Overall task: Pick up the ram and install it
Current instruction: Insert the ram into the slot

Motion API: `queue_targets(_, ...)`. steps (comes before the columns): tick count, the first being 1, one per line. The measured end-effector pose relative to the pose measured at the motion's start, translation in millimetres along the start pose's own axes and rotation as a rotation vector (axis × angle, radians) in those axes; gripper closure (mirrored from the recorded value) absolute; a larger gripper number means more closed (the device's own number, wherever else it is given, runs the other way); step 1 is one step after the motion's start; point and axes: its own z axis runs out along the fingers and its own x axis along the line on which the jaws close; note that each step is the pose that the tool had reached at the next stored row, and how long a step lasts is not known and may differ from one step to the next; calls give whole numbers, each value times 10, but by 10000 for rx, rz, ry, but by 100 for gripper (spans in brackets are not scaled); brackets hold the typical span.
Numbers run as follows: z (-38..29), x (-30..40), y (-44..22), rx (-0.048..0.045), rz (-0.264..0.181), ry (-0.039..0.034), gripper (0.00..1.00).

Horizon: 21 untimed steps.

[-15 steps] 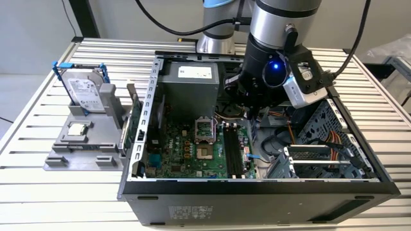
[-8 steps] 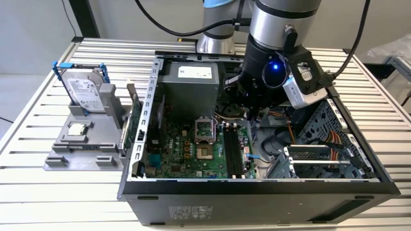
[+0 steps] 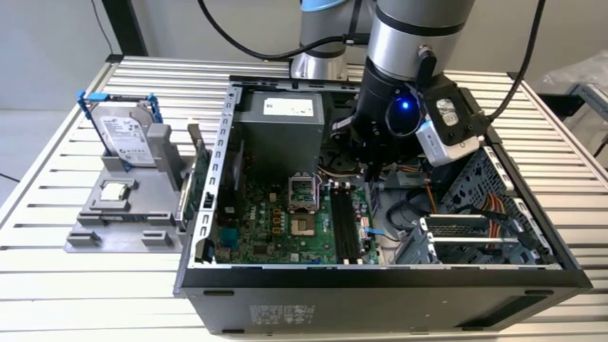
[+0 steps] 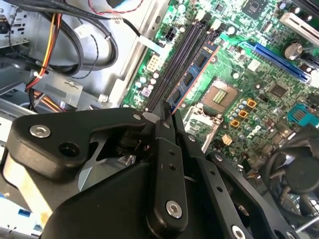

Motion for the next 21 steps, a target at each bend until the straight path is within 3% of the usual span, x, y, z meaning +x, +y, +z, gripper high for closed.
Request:
queue_targets(6,85,5,-2,2,0,0,100)
queue_targets(16,88,6,-3,10,0,-1,100)
queue_targets(21,132,9,-4,12,-1,-1,100)
